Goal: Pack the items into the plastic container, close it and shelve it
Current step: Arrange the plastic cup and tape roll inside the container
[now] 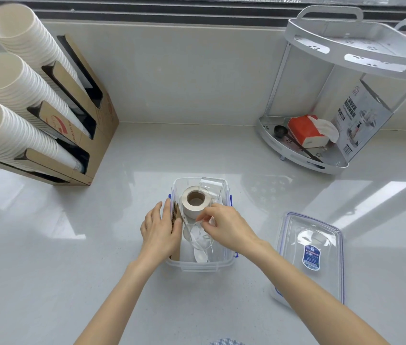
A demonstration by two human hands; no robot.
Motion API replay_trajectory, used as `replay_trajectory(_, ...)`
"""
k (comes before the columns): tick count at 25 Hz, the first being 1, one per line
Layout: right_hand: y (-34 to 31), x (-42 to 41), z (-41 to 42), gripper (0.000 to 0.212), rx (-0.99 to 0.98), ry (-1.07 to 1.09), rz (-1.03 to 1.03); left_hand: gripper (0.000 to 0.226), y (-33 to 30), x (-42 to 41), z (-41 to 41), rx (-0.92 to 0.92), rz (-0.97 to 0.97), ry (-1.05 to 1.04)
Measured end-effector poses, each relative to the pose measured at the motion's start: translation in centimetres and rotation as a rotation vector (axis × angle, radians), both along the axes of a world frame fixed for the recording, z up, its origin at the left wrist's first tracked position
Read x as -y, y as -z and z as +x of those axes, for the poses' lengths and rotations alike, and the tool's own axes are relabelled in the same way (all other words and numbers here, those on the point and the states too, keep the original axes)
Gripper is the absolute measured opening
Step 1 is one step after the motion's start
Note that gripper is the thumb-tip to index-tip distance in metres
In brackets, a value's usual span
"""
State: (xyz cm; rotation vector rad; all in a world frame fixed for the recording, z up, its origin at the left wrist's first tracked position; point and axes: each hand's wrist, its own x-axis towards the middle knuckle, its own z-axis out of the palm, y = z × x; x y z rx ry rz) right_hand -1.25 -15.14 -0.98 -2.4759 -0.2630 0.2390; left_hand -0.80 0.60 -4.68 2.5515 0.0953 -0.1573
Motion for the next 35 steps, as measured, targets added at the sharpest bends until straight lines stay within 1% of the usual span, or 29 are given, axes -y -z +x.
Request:
replay_trajectory(3, -0.5, 0.5, 0.2, 0.017, 0.002, 0.053, 0.138, 0.050, -1.1, -0.1, 0.9, 0.120, -0.105, -0.008)
replay_trajectory(6, -1.5, 1.9, 0.8, 0.015, 0.051, 0.174, 0.240, 0.048, -2.2, 0.4, 2.4, 0.236, -0.155, 0.083)
replay_trajectory(9, -2.5, 3.9, 1.6, 0.015, 0.081, 0.296, 0.268, 0.052, -2.8, 2.1, 4.2, 0.265, -0.053, 0.282)
replay_trajectory(12, -2.8, 5.7, 2.1, 0.015, 0.081, 0.421, 0.304, 0.058, -2.7, 4.0, 5.7, 0.242, 0.076, 0.446)
replay_trajectory(15, -2.4, 6.6, 2.1, 0.015, 0.043, 0.510, 0.350, 0.061, -2.0, 5.2, 6.7, 0.196, 0.178, 0.524)
replay_trajectory(18, -2.0, 6.8, 2.0, 0.015, -0.002, 0.533, 0.400, 0.061, -1.3, 6.0, 7.0, 0.169, 0.200, 0.504)
replay_trajectory(21, -1.6, 6.9, 1.9, 0.014, -0.007, 0.550, 0.451, 0.058, -1.3, 5.9, 6.9, 0.203, 0.114, 0.454)
replay_trajectory(25, -1.8, 7.0, 2.2, 0.021, -0.044, 0.585, 0.597, 0.056, -2.3, 4.8, 5.4, 0.288, -0.105, 0.360)
replay_trajectory(27, -2.0, 6.5, 2.2, 0.022, -0.066, 0.567, 0.655, 0.055, -2.9, 4.4, 4.1, 0.317, -0.188, 0.349)
replay_trajectory(29, -2.2, 5.6, 2.0, 0.019, -0.074, 0.513, 0.640, 0.055, -3.3, 4.3, 2.8, 0.317, -0.270, 0.358)
replay_trajectory(32, -2.2, 4.2, 1.6, 0.006, -0.110, 0.395, 0.619, 0.050, -3.5, 4.0, 1.0, 0.267, -0.411, 0.335)
replay_trajectory(33, -2.2, 3.9, 1.4, 0.006, -0.128, 0.374, 0.625, 0.047, -3.5, 3.7, 0.5, 0.252, -0.456, 0.300)
replay_trajectory(35, -2.1, 3.7, 1.1, 0.014, -0.137, 0.379, 0.614, 0.044, -3.5, 2.9, -0.2, 0.242, -0.513, 0.196)
